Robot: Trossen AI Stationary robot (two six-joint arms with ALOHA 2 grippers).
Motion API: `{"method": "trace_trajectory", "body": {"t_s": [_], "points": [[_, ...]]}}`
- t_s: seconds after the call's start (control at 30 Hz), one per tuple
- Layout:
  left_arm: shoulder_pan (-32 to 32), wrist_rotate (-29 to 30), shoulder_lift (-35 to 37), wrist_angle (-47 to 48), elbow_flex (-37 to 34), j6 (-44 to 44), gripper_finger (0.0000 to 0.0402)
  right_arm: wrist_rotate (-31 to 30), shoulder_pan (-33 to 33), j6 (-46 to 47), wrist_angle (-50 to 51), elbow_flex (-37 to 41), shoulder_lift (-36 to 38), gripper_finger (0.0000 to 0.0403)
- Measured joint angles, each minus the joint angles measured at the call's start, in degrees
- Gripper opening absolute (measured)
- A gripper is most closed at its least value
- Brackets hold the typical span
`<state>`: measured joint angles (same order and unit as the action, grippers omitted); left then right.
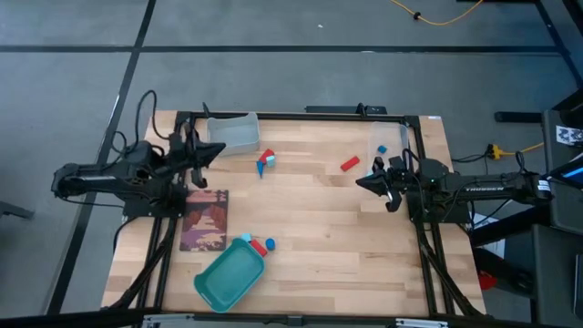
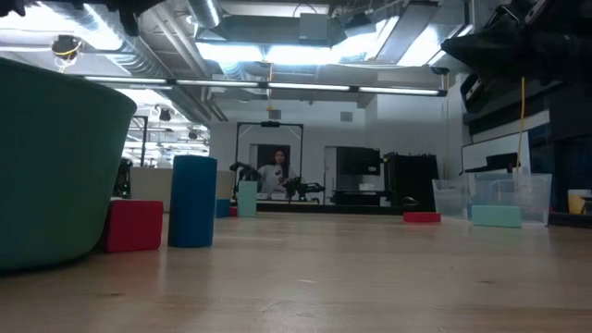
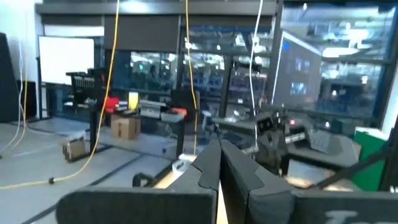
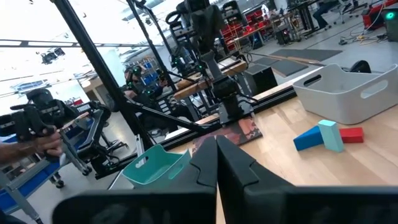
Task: Sort & place blocks by color
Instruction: Put the top blue block into the transparent bin
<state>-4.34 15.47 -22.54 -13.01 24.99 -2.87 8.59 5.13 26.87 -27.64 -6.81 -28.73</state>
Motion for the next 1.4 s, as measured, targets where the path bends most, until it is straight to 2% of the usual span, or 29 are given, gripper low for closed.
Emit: {"method": "trace_trajectory", "body": {"t_s": [0.23,0.63,0.8,0.93,1.0,1.07,1.17,1.27,1.4], "points": [[0.0,-0.21,-0.1,5.59,0.13,-8.62,0.0011,-0.01,0.0,-0.04,0.0,-0.04,0.0,0.0],[-0.04,-1.63,-0.79,12.29,0.14,-19.48,0.0141,-0.01,0.0,1.36,-0.02,-0.09,0.0,0.0],[-0.04,-0.1,-2.88,12.38,0.48,-22.34,0.018,-0.01,-0.01,1.4,-0.01,-0.09,0.0,0.0],[-0.87,1.81,-9.89,16.83,6.28,-23.78,0.0187,-0.01,0.0,1.39,0.0,-0.09,-0.02,0.0],[-3.11,4.39,-14.75,23.79,11.84,-26.39,0.0186,-0.01,0.0,1.4,0.0,-0.09,-0.02,0.0],[-6.59,4.44,-19.83,33.82,18.33,-27.45,0.0186,-0.01,-0.01,1.39,-0.01,-0.09,-0.02,0.0],[-12.67,0.29,-27.24,48.69,26.81,-27.66,0.0186,-0.03,0.0,1.33,0.0,-0.09,-0.02,0.0],[-18.68,-5.67,-34.25,58.99,31.43,-30.44,0.0185,-0.03,0.0,1.31,0.0,-0.09,-0.02,0.0],[-24.07,-10.25,-41.71,61.75,31.94,-37.16,0.0185,-0.03,0.0,1.3,0.01,-0.09,-0.02,0.0]]}}
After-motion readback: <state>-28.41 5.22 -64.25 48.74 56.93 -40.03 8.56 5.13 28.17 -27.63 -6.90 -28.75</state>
